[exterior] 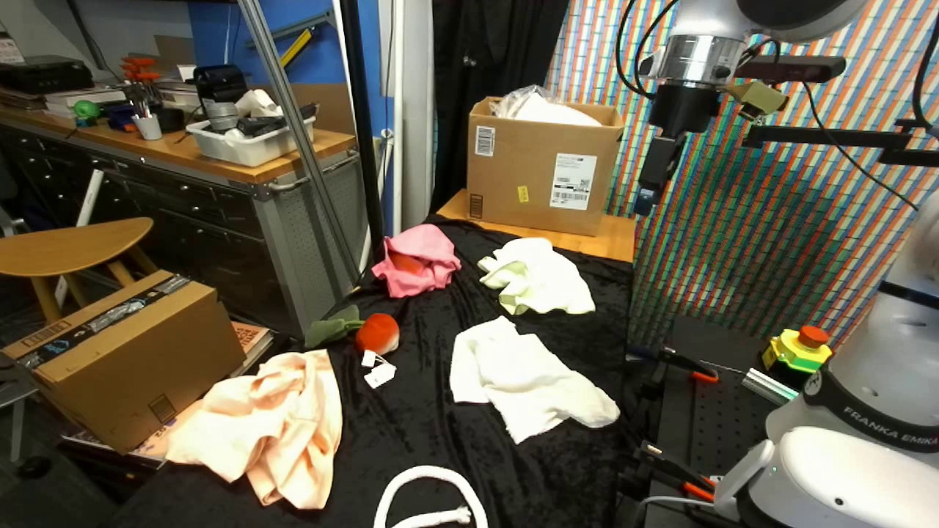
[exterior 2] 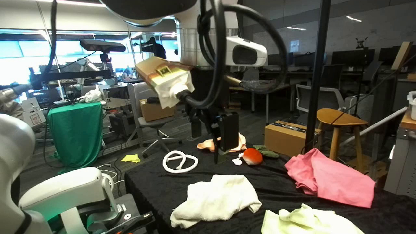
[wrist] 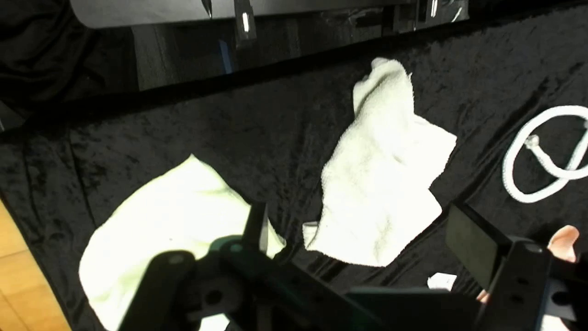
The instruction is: Pile the t-shirts, ropes, radish and towel together
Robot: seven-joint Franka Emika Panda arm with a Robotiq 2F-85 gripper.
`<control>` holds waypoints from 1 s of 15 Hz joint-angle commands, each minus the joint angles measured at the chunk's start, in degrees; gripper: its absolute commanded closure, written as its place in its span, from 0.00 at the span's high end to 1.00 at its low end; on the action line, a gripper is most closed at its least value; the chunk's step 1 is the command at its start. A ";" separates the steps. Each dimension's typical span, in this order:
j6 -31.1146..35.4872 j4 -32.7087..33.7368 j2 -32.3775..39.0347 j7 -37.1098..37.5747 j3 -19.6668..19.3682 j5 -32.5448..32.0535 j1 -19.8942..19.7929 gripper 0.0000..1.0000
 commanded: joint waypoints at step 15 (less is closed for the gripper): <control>12.85 34.03 40.84 -11.16 4.23 -0.68 2.40 1.00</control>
